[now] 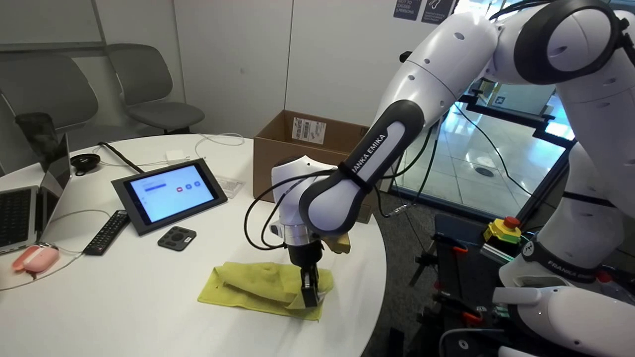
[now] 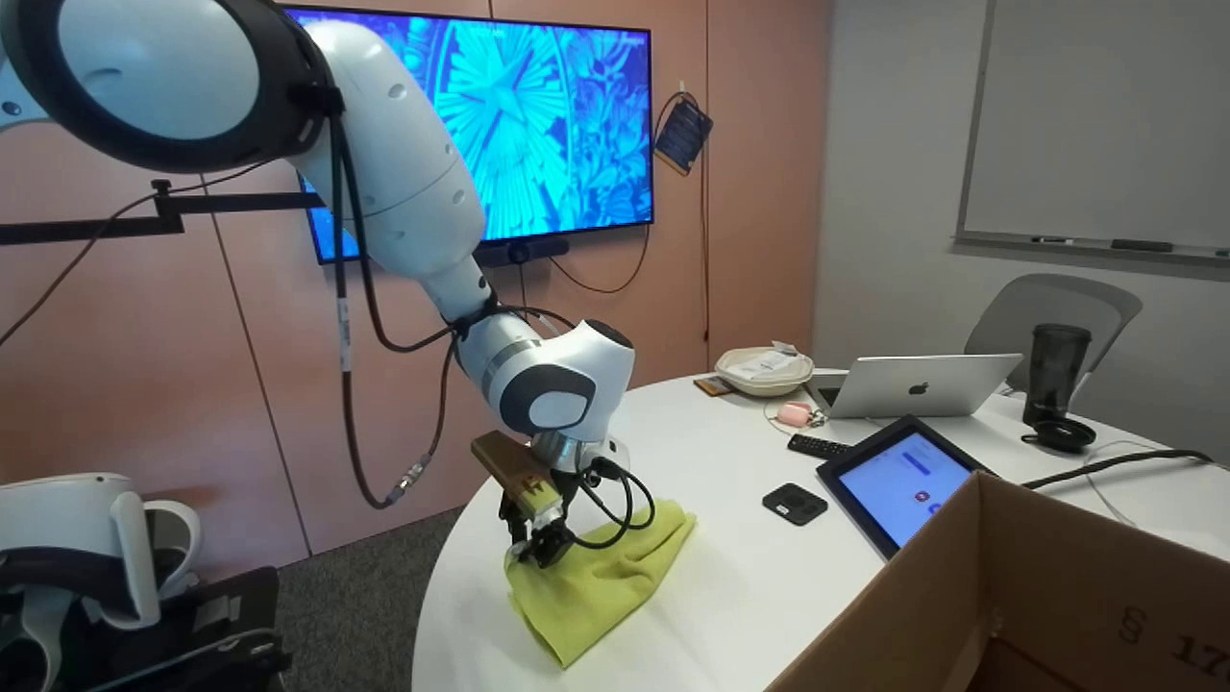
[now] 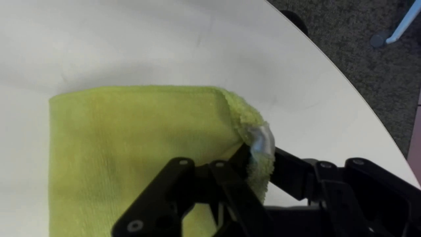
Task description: Put the marker on the towel, fold the towel, and then put the folded towel in the box
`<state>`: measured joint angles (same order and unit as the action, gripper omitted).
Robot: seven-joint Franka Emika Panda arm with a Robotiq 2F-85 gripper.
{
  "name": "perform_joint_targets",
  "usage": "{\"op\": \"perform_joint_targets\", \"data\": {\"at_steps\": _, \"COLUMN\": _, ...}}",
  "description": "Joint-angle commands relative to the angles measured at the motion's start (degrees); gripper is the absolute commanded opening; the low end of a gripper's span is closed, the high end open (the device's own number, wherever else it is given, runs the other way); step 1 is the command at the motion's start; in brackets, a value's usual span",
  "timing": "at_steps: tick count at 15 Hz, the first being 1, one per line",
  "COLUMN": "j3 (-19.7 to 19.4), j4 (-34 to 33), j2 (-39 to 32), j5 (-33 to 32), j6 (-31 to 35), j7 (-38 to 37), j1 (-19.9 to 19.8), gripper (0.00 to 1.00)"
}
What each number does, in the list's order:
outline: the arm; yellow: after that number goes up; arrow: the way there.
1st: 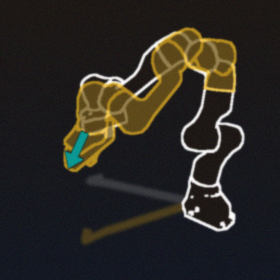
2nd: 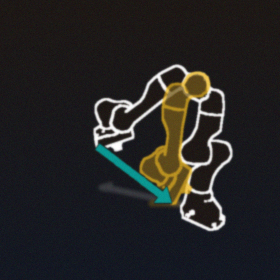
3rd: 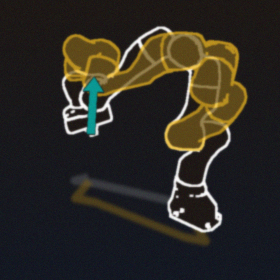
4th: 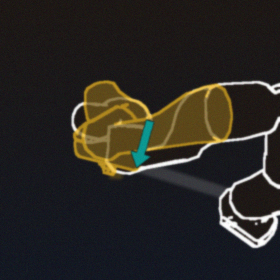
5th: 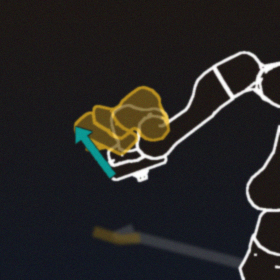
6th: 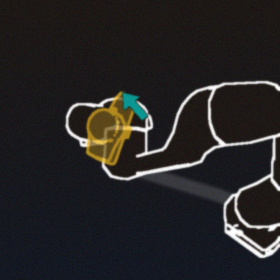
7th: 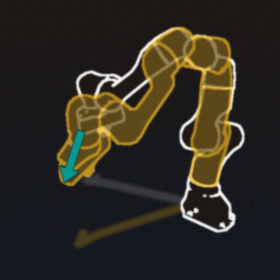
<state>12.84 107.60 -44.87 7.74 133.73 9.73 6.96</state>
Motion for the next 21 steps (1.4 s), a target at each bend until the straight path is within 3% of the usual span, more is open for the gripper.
{"op": "perform_joint_targets", "data": {"at_steps": 1, "j3": -0.25, "j4": -1.36, "j2": -1.24, "j5": 0.00, "j6": -2.42, "j7": -0.13, "j1": -0.55, "gripper": 0.06}}
{"op": "perform_joint_targets", "data": {"at_steps": 9, "j3": -0.20, "j4": -1.74, "j2": -4.62, "j5": -0.48, "j6": 0.90, "j7": -1.96, "j1": 1.90, "gripper": 0.08}}
{"op": "perform_joint_targets", "data": {"at_steps": 10, "j3": -0.05, "j4": -1.33, "j2": -4.51, "j5": -0.15, "j6": 1.57, "j7": -2.02, "j1": 1.77, "gripper": 0.36}}
{"op": "perform_joint_targets", "data": {"at_steps": 11, "j3": -0.07, "j4": -1.31, "j2": -4.63, "j5": -0.08, "j6": 1.66, "j7": -2.47, "j1": 1.98, "gripper": 0.36}}
{"op": "perform_joint_targets", "data": {"at_steps": 15, "j3": 0.23, "j4": -0.55, "j2": -3.46, "j5": 1.50, "j6": 3.54, "j7": -5.02, "j1": 1.61, "gripper": 0.66}}
{"op": "perform_joint_targets", "data": {"at_steps": 19, "j3": 0.41, "j4": -0.29, "j2": -2.07, "j5": 4.61, "j6": 10.49, "j7": -8.38, "j1": 0.70, "gripper": 0.95}}
{"op": "perform_joint_targets", "data": {"at_steps": 21, "j3": -0.22, "j4": -1.25, "j2": -1.87, "j5": 5.98, "j6": 14.39, "j7": -10.33, "j1": 0.25, "gripper": 1.00}}
